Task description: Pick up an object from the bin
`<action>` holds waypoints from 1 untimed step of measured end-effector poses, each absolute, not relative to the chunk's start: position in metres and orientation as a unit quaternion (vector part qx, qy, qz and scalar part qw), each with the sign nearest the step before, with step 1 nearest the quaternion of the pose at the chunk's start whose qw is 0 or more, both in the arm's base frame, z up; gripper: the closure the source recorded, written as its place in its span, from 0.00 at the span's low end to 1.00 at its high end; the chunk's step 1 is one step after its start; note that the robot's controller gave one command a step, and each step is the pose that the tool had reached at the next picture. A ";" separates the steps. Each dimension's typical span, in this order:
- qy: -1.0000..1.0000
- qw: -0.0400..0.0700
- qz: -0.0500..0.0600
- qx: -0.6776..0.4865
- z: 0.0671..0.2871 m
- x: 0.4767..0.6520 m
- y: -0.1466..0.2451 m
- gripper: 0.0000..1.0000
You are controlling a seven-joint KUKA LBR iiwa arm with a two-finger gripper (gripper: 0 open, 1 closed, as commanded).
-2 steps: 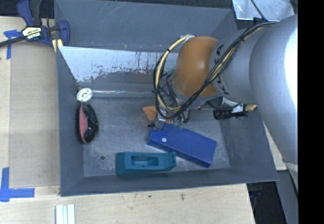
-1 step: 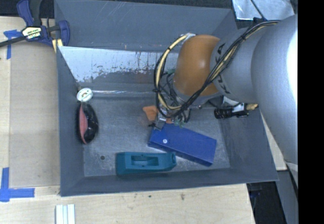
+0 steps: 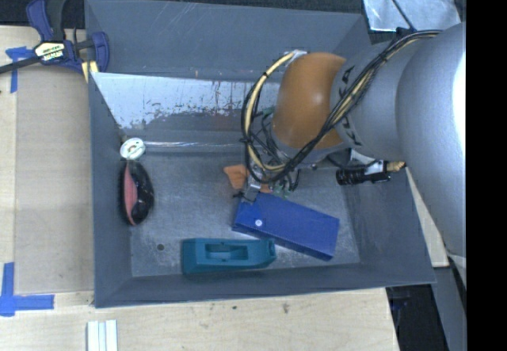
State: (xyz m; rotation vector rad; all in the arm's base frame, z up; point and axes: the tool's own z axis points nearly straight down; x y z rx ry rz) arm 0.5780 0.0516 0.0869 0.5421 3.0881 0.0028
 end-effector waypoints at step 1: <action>0.985 -0.001 0.000 0.173 0.095 0.576 0.051 1.00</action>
Offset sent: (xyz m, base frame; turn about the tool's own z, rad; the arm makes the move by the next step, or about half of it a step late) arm 0.0002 0.0001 0.0623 0.0000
